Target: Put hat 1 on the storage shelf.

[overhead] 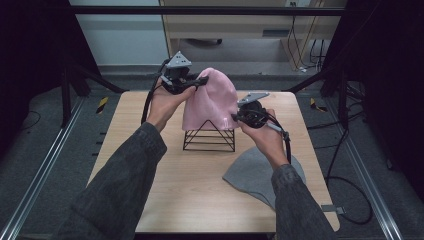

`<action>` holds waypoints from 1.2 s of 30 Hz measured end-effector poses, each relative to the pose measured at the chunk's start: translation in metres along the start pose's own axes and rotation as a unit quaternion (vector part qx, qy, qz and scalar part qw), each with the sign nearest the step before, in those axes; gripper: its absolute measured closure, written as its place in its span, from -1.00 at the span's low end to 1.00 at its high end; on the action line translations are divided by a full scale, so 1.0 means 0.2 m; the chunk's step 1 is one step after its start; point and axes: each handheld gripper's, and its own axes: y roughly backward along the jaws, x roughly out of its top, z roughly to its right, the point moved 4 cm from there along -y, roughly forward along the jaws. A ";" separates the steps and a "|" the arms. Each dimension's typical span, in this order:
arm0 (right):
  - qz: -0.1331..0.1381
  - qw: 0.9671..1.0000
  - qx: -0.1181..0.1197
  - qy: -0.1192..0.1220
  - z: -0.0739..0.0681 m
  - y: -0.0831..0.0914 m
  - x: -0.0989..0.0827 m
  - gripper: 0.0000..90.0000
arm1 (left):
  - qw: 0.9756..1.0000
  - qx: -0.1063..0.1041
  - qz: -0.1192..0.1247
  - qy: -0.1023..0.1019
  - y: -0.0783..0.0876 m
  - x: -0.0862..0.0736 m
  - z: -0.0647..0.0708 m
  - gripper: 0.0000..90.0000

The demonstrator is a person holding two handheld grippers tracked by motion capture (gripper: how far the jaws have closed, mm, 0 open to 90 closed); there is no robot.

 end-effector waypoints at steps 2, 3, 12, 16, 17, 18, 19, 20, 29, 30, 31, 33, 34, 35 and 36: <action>-0.003 1.000 0.003 -0.002 -0.01 0.00 -0.01 0.84 | 1.000 -0.005 -0.001 0.001 0.01 -0.02 0.02 0.68; -0.002 1.000 0.005 -0.001 -0.01 0.00 -0.02 0.84 | 1.000 -0.006 -0.003 0.000 0.01 -0.02 0.02 0.68; -0.002 0.999 0.031 -0.012 -0.06 0.00 -0.08 0.83 | 1.000 -0.010 -0.018 -0.011 0.03 -0.07 0.09 0.67; -0.012 0.999 0.031 -0.018 -0.07 -0.03 -0.12 0.83 | 0.999 -0.013 -0.026 -0.013 0.03 -0.11 0.11 0.67; -0.015 0.999 0.033 -0.021 -0.07 -0.04 -0.13 0.82 | 1.000 -0.014 -0.026 -0.012 0.03 -0.12 0.12 0.67; -0.019 0.999 0.034 -0.022 -0.07 -0.05 -0.14 0.81 | 0.999 -0.015 -0.027 -0.010 0.03 -0.13 0.11 0.67; -0.024 0.999 0.034 -0.022 -0.07 -0.06 -0.15 0.80 | 0.999 -0.016 -0.027 -0.006 0.03 -0.14 0.11 0.67; -0.026 0.999 0.034 -0.021 -0.08 -0.06 -0.16 0.79 | 0.999 -0.018 -0.029 -0.004 0.03 -0.16 0.11 0.67; -0.036 0.998 0.030 -0.032 -0.06 -0.03 -0.26 0.32 | 0.999 -0.031 -0.039 0.002 0.02 -0.23 0.16 0.69; -0.035 0.998 0.030 -0.036 -0.05 -0.02 -0.27 0.27 | 0.999 -0.034 -0.039 0.004 0.01 -0.24 0.16 0.69; -0.033 0.998 0.028 -0.039 -0.05 0.00 -0.29 0.23 | 0.999 -0.037 -0.040 0.007 0.01 -0.25 0.16 0.69; -0.033 0.998 0.025 -0.043 -0.03 0.02 -0.31 0.18 | 0.998 -0.037 -0.043 0.010 0.01 -0.26 0.17 0.69; -0.033 0.998 0.021 -0.045 -0.02 0.04 -0.32 0.17 | 0.998 -0.038 -0.043 0.011 0.01 -0.27 0.17 0.69; -0.033 0.998 0.017 -0.046 -0.01 0.05 -0.33 0.16 | 0.998 -0.038 -0.041 0.016 0.01 -0.27 0.18 0.69; -0.033 0.998 0.014 -0.047 0.00 0.07 -0.33 0.15 | 0.998 -0.038 -0.039 0.018 0.01 -0.28 0.18 0.69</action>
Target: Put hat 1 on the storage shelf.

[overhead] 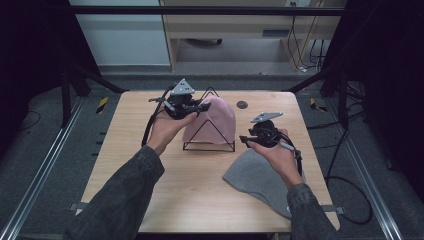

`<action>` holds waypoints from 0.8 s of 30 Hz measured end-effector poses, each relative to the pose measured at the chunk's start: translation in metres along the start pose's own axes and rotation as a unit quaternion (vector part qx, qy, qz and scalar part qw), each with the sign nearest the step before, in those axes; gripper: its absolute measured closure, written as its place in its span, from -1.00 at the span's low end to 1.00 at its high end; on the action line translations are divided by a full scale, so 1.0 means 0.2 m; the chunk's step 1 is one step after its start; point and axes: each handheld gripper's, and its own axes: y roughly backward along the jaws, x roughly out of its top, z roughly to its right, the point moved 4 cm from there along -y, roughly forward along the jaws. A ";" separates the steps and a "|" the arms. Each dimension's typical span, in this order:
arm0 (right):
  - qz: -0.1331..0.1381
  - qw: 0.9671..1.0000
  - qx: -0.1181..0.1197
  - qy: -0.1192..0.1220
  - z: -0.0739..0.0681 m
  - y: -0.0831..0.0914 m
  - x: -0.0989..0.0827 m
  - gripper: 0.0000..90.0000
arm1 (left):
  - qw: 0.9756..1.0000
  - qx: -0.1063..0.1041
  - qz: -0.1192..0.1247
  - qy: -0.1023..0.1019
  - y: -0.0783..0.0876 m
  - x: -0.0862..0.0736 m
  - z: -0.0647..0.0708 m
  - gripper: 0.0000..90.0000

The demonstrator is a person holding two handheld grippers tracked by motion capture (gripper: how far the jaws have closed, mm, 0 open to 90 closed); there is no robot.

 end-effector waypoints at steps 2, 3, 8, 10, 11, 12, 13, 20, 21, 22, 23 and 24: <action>-0.002 1.000 -0.006 -0.003 0.02 0.02 -0.02 0.14 | 1.000 0.003 -0.003 0.000 0.00 -0.01 0.00 0.69; -0.004 1.000 -0.010 -0.005 0.04 0.03 -0.03 0.13 | 1.000 0.003 -0.005 0.001 0.00 -0.02 0.00 0.69; -0.011 0.999 -0.024 -0.021 0.10 0.07 -0.09 0.13 | 1.000 0.001 -0.022 0.004 -0.01 -0.05 -0.02 0.67; -0.013 0.999 -0.029 -0.027 0.12 0.08 -0.11 0.13 | 1.000 -0.001 -0.030 0.001 -0.02 -0.06 -0.02 0.66; -0.014 0.999 -0.031 -0.031 0.14 0.09 -0.13 0.12 | 0.999 -0.001 -0.032 0.000 -0.02 -0.06 -0.02 0.66; -0.017 0.999 -0.033 -0.034 0.15 0.09 -0.14 0.12 | 0.999 -0.002 -0.034 0.003 -0.02 -0.07 -0.02 0.65; -0.021 0.998 -0.037 -0.036 0.16 0.09 -0.16 0.12 | 0.999 -0.002 -0.034 0.006 -0.02 -0.07 -0.02 0.64; -0.038 0.996 -0.054 -0.066 0.25 0.09 -0.28 0.06 | 0.999 -0.005 -0.033 0.018 0.00 -0.10 -0.02 0.38; -0.040 0.995 -0.056 -0.069 0.27 0.09 -0.30 0.04 | 0.999 -0.004 -0.033 0.018 0.00 -0.10 -0.02 0.35; -0.042 0.995 -0.059 -0.073 0.28 0.09 -0.31 0.04 | 0.999 -0.004 -0.029 0.020 0.01 -0.10 -0.02 0.32; -0.043 0.994 -0.062 -0.076 0.29 0.09 -0.33 0.03 | 0.999 -0.005 -0.025 0.021 0.02 -0.10 -0.01 0.29; -0.045 0.994 -0.063 -0.080 0.30 0.09 -0.34 0.03 | 1.000 -0.003 -0.021 0.020 0.02 -0.10 -0.01 0.26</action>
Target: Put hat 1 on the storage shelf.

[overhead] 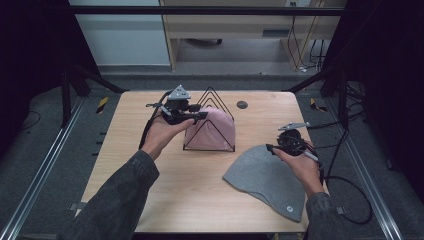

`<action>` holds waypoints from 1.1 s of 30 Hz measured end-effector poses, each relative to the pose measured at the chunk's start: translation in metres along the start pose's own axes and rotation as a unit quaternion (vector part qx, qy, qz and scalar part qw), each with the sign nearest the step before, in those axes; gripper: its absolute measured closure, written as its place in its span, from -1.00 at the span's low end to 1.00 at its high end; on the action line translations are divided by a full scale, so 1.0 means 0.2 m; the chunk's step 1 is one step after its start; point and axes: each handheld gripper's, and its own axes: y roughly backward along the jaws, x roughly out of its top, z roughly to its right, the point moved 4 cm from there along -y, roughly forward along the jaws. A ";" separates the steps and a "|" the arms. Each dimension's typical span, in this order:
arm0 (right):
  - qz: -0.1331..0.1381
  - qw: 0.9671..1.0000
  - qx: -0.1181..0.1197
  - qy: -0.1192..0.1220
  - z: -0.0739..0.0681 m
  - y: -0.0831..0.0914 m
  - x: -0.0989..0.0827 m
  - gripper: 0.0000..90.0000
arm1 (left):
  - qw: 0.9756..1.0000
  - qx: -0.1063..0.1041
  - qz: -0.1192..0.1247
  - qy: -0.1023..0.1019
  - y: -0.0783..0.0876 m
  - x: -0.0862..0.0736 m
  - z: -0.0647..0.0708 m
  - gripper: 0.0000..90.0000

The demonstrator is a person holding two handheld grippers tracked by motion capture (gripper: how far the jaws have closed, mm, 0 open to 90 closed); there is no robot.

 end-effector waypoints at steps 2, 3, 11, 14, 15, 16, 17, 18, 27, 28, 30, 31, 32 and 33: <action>-0.003 1.000 -0.005 -0.009 0.03 -0.01 -0.03 0.02 | 1.000 0.005 0.004 -0.001 0.02 0.00 0.00 0.18; -0.004 1.000 -0.007 -0.012 0.04 -0.01 -0.03 0.02 | 1.000 0.008 0.006 -0.004 0.03 0.01 0.01 0.15; -0.023 0.999 -0.022 -0.037 0.13 -0.02 -0.12 0.07 | 0.998 0.043 0.008 -0.033 0.17 -0.05 0.05 -0.37; -0.033 0.998 -0.024 -0.050 0.16 -0.04 -0.16 0.08 | 0.998 0.046 -0.006 -0.031 0.22 -0.14 0.07 -0.52; -0.035 0.998 -0.024 -0.056 0.16 -0.05 -0.16 0.08 | 0.998 0.048 -0.011 -0.032 0.23 -0.17 0.08 -0.57; -0.036 0.997 -0.025 -0.058 0.17 -0.05 -0.17 0.08 | 0.998 0.050 -0.018 -0.033 0.25 -0.21 0.09 -0.63; -0.038 0.997 -0.025 -0.062 0.18 -0.06 -0.18 0.08 | 0.998 0.048 -0.023 -0.035 0.26 -0.25 0.10 -0.68; -0.041 0.997 -0.026 -0.064 0.19 -0.06 -0.18 0.08 | 0.998 0.046 -0.029 -0.037 0.27 -0.29 0.11 -0.72; -0.061 0.995 -0.033 -0.071 0.20 -0.12 -0.20 0.06 | 0.997 0.051 -0.058 -0.027 0.34 -0.64 0.13 -0.85; -0.064 0.995 -0.032 -0.069 0.20 -0.12 -0.21 0.07 | 0.997 0.053 -0.060 -0.023 0.35 -0.66 0.13 -0.85; -0.068 0.995 -0.035 -0.065 0.19 -0.13 -0.21 0.11 | 0.997 0.058 -0.056 -0.016 0.35 -0.71 0.11 -0.84; -0.068 0.995 -0.036 -0.062 0.19 -0.13 -0.21 0.15 | 0.997 0.060 -0.053 -0.010 0.36 -0.73 0.11 -0.84; -0.069 0.995 -0.036 -0.057 0.19 -0.13 -0.21 0.18 | 0.997 0.060 -0.051 -0.003 0.36 -0.74 0.11 -0.83; -0.069 0.995 -0.036 -0.055 0.18 -0.13 -0.21 0.24 | 0.997 0.061 -0.051 0.001 0.37 -0.76 0.10 -0.83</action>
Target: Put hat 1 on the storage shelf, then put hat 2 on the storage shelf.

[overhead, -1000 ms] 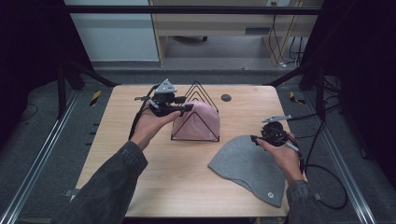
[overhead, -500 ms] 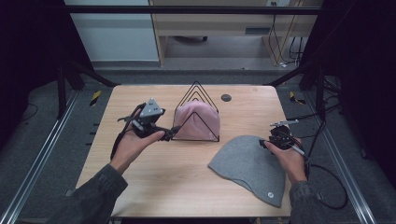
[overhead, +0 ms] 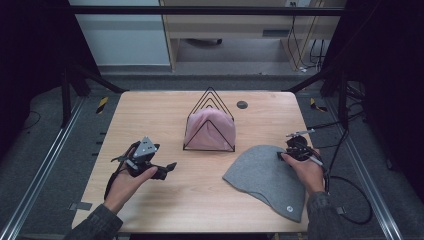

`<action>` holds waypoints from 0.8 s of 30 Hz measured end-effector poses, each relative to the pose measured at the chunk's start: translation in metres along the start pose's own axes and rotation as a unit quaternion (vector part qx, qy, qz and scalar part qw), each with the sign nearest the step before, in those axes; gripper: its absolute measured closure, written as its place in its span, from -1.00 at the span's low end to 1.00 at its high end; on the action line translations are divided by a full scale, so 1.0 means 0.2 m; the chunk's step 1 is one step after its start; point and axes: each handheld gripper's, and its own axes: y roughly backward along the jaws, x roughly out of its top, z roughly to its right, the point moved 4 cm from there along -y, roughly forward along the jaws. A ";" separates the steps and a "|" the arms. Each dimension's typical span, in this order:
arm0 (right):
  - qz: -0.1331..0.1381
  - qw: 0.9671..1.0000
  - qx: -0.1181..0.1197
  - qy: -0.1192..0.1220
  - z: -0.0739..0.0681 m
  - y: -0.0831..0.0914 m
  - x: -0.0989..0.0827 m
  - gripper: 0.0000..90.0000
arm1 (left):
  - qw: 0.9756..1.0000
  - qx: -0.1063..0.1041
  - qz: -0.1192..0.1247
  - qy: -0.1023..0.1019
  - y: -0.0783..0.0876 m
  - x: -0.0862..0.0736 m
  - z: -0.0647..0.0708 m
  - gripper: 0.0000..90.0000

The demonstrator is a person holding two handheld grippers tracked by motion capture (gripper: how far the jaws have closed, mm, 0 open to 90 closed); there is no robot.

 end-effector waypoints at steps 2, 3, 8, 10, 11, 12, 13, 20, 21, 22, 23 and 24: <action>0.000 1.000 0.005 0.002 -0.01 0.01 0.00 0.42 | 1.000 0.005 -0.005 -0.002 0.01 -0.03 0.00 -0.82; 0.000 1.000 0.009 0.005 -0.01 0.01 0.00 0.52 | 1.000 0.009 -0.008 -0.005 0.02 -0.04 0.00 -0.82; 0.017 0.999 0.030 0.018 -0.05 0.05 -0.01 0.89 | 1.000 0.008 -0.015 0.005 0.04 -0.12 0.00 -0.82; 0.029 0.998 0.043 0.030 -0.08 0.10 0.00 0.90 | 1.000 0.018 -0.014 0.011 0.05 -0.13 -0.01 -0.82; 0.038 0.997 0.047 0.038 -0.10 0.13 0.01 0.90 | 1.000 0.018 -0.013 0.014 0.05 -0.13 -0.02 -0.82; 0.044 0.997 0.051 0.042 -0.12 0.16 0.01 0.90 | 1.000 0.020 -0.013 0.016 0.05 -0.13 -0.02 -0.82; 0.057 0.996 0.057 0.049 -0.15 0.20 0.02 0.90 | 0.999 0.023 -0.013 0.017 0.04 -0.13 -0.02 -0.82; 0.115 0.984 0.095 0.102 -0.34 0.47 0.07 0.90 | 0.999 0.034 -0.018 0.021 0.04 -0.14 -0.03 -0.76; 0.122 0.981 0.100 0.109 -0.37 0.51 0.07 0.90 | 0.999 0.031 -0.017 0.024 0.05 -0.14 -0.03 -0.76; 0.132 0.978 0.107 0.118 -0.40 0.56 0.08 0.90 | 0.999 0.026 -0.014 0.026 0.05 -0.14 -0.03 -0.76; 0.139 0.975 0.114 0.129 -0.43 0.60 0.09 0.90 | 0.999 0.026 -0.014 0.026 0.05 -0.14 -0.03 -0.76; 0.149 0.971 0.126 0.137 -0.47 0.65 0.11 0.90 | 0.999 0.016 -0.009 0.031 0.05 -0.14 -0.02 -0.75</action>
